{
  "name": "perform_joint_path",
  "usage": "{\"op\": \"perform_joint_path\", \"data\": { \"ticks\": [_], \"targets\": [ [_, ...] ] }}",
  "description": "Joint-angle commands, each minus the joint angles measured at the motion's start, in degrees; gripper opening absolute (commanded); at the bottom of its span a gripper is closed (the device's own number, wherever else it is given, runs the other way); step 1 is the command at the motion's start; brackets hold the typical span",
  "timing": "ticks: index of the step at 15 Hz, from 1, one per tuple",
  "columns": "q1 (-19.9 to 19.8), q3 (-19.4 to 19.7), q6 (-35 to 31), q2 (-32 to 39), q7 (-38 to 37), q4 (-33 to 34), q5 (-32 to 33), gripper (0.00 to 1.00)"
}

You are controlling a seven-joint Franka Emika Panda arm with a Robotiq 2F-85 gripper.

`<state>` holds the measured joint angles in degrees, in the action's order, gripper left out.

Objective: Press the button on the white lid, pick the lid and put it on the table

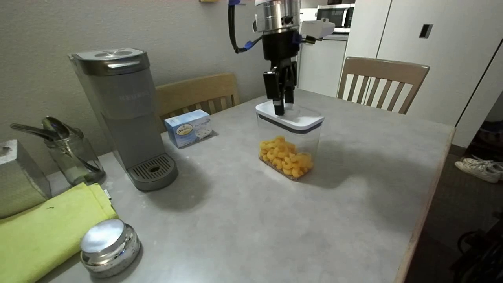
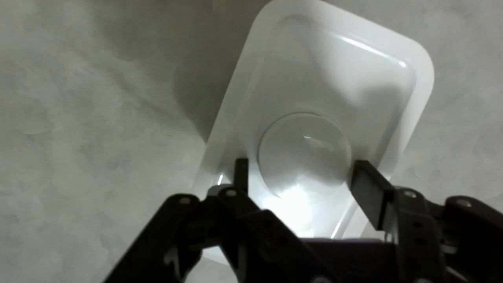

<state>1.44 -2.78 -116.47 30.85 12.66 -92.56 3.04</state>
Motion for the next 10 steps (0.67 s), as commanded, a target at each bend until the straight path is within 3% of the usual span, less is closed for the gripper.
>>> {"op": "perform_joint_path", "data": {
  "ticks": [1, 3, 10],
  "targets": [
    [0.44, -0.22, 0.98, 1.26, 0.13, 0.96, 0.96, 0.41],
    [0.56, -0.26, 1.07, 1.3, 0.04, 1.24, 0.98, 0.27],
    [0.72, 0.0, 1.6, 1.02, -0.58, 1.4, 1.08, 0.27]
  ]
}}
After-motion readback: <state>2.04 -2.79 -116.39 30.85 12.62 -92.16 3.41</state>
